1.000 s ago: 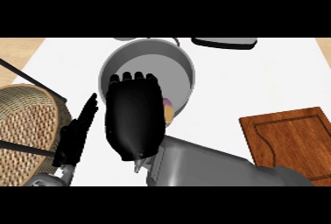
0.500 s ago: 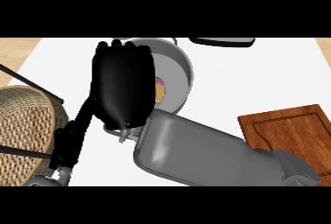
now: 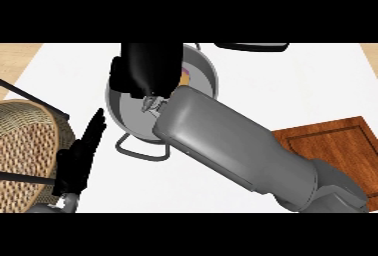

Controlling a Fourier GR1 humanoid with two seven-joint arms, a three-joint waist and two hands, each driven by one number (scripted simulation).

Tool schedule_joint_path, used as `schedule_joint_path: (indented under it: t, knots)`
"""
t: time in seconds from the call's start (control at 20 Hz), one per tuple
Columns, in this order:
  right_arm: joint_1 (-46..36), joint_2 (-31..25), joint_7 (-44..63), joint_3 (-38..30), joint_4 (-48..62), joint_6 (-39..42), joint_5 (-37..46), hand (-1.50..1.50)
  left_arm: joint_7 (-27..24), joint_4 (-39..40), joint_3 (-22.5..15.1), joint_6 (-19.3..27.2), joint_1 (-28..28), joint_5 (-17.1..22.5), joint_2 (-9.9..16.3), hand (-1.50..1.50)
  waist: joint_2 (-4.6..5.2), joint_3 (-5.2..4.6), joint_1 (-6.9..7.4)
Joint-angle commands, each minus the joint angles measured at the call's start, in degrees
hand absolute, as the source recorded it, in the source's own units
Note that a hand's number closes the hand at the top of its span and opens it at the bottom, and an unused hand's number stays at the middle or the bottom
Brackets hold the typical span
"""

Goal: Pick the can from the cutting board and place it in the pot

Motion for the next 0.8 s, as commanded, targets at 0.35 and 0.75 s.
schedule_joint_path:
  t: [0.35, 0.75]
  knots:
    - [-2.72, 0.39, -10.77, -2.09, 23.66, -8.75, -4.18, 1.5, 1.15, 1.13, 3.63, -1.68, -1.57, -1.2, 6.53, 0.0, 1.07, 0.1, 1.26]
    - [-1.06, 0.4, -16.73, -7.44, 27.33, -15.83, -15.61, -1.5, 1.04, 1.18, 1.51, -0.72, -3.87, -2.42, 4.65, 0.0, 1.64, 0.19, 3.22]
